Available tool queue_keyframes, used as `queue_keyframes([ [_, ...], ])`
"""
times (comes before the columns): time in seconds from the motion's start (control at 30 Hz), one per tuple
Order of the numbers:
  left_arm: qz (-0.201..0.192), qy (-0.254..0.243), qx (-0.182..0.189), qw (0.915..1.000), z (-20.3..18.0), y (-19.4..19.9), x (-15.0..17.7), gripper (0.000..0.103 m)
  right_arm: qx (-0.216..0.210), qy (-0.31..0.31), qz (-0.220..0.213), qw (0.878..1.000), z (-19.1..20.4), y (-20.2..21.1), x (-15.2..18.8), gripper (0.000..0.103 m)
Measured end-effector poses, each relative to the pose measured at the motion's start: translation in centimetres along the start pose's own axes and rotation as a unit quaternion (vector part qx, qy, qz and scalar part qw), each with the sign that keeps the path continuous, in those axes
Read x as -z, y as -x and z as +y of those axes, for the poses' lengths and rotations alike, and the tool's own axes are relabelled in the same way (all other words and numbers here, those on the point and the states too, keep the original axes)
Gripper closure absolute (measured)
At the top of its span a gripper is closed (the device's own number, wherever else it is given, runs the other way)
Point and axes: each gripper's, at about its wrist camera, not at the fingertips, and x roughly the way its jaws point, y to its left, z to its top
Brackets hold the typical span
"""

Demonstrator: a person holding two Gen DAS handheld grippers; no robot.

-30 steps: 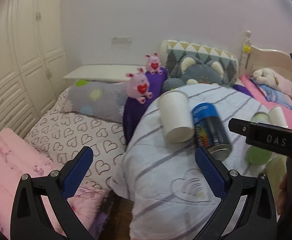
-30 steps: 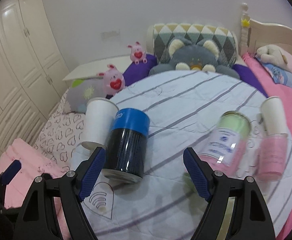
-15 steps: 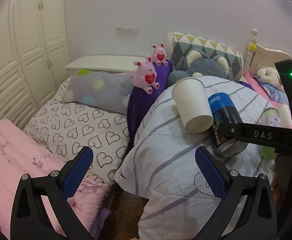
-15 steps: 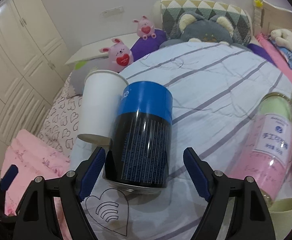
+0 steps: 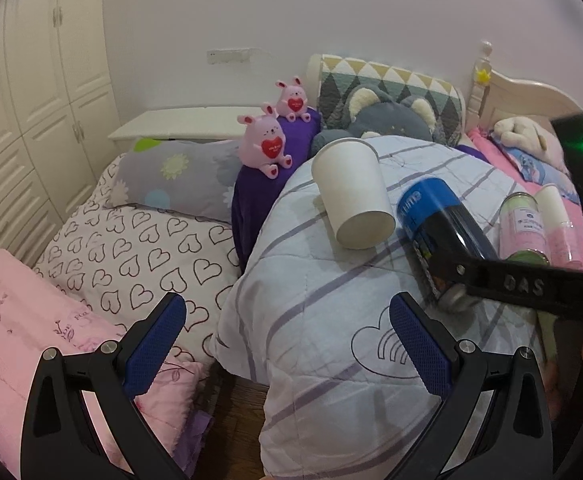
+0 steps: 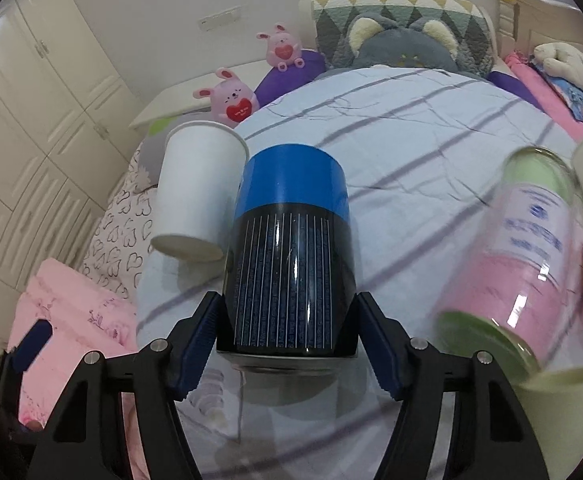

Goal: Flip cup upright
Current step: 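Lift the blue-and-black cup with the left tool and swing it toward the bed center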

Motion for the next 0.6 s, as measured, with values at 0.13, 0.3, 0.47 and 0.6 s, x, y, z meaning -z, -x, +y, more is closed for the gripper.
queue_keyframes([
  [0.13, 0.001, 0.014, 0.007, 0.9999, 0.4, 1.0, 0.3, 0.0, -0.003, 0.002, 0.003, 1.0, -0.6, 1.2, 1.5, 0.035],
  [0.3, 0.004, 0.02, 0.028, 0.9994, -0.4, 2.1, 0.9, 0.0, 0.004, 0.006, 0.0, 1.0, -0.8, 2.8, 3.8, 0.035],
  [0.47, 0.005, 0.006, 0.043, 0.999, -2.6, 3.5, 1.6, 0.0, 0.019, 0.002, -0.012, 1.0, -1.3, 4.3, 5.8, 0.034],
  [0.6, 0.01, 0.003, 0.051, 0.9987, -3.9, 4.3, 2.0, 0.0, 0.007, -0.009, -0.016, 1.0, -2.4, 4.8, 6.8, 0.034],
])
